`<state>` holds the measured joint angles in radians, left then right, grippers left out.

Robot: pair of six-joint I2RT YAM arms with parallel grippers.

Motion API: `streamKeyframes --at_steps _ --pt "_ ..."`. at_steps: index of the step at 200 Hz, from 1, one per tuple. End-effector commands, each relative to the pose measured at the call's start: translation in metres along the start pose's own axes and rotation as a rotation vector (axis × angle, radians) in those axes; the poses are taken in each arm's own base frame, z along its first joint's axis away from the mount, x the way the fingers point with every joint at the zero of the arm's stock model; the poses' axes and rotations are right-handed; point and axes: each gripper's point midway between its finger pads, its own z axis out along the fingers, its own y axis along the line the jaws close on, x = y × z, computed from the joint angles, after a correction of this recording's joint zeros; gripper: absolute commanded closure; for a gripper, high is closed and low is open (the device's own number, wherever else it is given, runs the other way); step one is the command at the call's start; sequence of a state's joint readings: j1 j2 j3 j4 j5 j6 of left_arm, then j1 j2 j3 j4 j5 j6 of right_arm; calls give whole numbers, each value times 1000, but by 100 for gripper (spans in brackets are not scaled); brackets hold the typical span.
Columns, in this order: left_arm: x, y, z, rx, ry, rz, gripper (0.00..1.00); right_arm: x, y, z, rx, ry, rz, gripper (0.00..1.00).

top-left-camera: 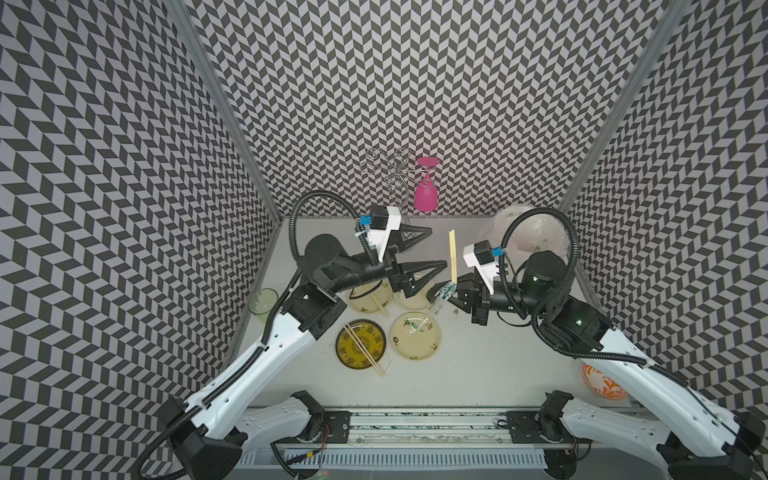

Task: Remove the packaging of disposable chopsticks
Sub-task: Remove the packet bag from the disposable chopsticks.

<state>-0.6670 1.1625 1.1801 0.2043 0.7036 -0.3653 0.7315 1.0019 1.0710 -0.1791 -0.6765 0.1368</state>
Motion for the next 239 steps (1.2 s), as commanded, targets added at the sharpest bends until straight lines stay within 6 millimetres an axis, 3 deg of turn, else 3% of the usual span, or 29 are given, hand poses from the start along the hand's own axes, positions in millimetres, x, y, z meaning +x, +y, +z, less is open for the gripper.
streamKeyframes --at_steps 1,12,42,53,66,73,108,122,140,163,171,184,200,239 --pt "-8 -19 2 123 -15 -40 11 -9 17 -2 -69 -24 -59 100" --pt "-7 -23 3 157 -18 -44 16 -8 16 -1 -69 -18 -56 100" --pt "-6 -27 4 196 -12 -33 45 -6 13 1 -55 -11 -51 100" --pt "-6 -31 3 215 -10 -28 45 -4 10 2 -49 -2 -45 100" --pt "-6 -33 2 225 -10 -23 33 -4 7 5 -39 3 -40 100" --pt "-5 -33 2 223 -8 -21 31 -5 6 6 -40 3 -40 100" --pt "-1 -31 7 248 19 -23 47 -9 1 14 -42 17 -40 100" --pt "-3 -29 9 243 21 -13 66 -12 -1 16 -37 21 -50 100" --pt "-10 -15 9 206 10 -5 100 -19 -6 18 -18 5 -71 100" --pt "-39 14 -3 111 -71 4 100 -33 -22 23 34 -17 -88 100" --pt "-51 23 -10 86 -102 1 100 -37 -26 25 39 -21 -93 88" --pt "-68 35 -21 59 -145 -2 100 -41 -34 26 49 -23 -104 57" --pt "-80 44 -31 47 -160 -4 100 -44 -39 24 58 -22 -111 44" --pt "-85 49 -44 46 -176 -9 100 -41 -42 16 65 -17 -119 46"
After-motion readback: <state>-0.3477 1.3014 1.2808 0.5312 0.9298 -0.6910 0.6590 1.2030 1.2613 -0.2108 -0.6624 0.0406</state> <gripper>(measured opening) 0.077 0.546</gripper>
